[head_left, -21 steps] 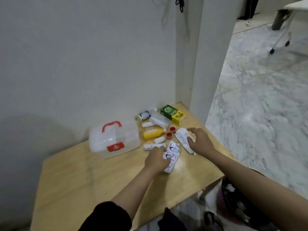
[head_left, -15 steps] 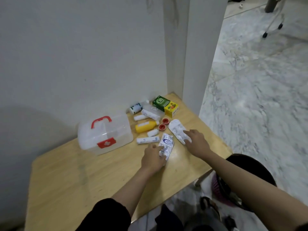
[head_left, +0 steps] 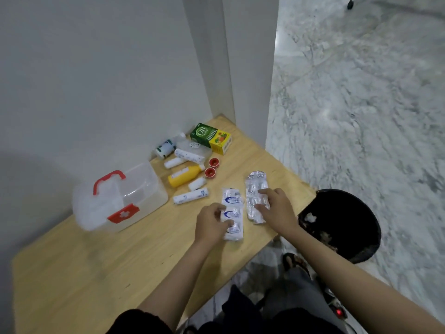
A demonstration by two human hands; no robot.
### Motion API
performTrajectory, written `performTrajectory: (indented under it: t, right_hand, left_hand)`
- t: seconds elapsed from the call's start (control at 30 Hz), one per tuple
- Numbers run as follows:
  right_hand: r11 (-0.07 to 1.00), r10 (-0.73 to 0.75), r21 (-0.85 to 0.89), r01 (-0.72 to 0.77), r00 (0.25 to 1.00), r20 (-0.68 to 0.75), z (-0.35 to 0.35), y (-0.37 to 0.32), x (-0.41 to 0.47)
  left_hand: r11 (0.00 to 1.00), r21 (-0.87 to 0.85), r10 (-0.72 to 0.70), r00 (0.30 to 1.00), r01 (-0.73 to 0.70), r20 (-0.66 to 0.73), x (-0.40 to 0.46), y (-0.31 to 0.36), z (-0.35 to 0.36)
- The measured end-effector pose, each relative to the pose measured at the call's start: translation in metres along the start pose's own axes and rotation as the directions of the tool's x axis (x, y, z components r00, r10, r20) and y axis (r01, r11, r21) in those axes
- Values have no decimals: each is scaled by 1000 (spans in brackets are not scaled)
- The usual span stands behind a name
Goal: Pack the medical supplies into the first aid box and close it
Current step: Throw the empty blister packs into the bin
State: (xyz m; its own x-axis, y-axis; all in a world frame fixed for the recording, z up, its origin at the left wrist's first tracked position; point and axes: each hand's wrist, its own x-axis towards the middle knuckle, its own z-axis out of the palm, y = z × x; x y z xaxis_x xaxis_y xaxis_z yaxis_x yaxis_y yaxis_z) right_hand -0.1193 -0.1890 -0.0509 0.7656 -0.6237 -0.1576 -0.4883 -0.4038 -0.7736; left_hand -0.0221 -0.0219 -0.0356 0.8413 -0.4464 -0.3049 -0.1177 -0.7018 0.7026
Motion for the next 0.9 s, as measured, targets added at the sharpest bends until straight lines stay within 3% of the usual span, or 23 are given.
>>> performTrajectory:
  t: [0.23,0.43,0.57,0.63,0.73,0.9]
  right_hand:
    - [960,188,255,-112,937,-294,-44,36,-14]
    - [881,441,396,-257,749,-495,-102,105,-24]
    - [835,543,400,-377,675,-499,-126,156,-27]
    - [815,578,373,-442,662,-478,-133,177,-25]
    - [790,613,323,-522,662,-431,-138,207,-18]
    - [796,605,241,-555,711,-359,-137,198,4]
  left_hand:
    - [981,-194,45,995,-27,90,-7,35,35]
    - [959,-180,252,949,-220,187,17,118,100]
    - [906,-108,422,854,-409,304,40,173,166]
    - [886,-41,440,810,-462,388,52,191,200]
    - [862,86,390,761,-500,518,68,203,249]
    - [830,266,192,699,-490,689,93,188,266]
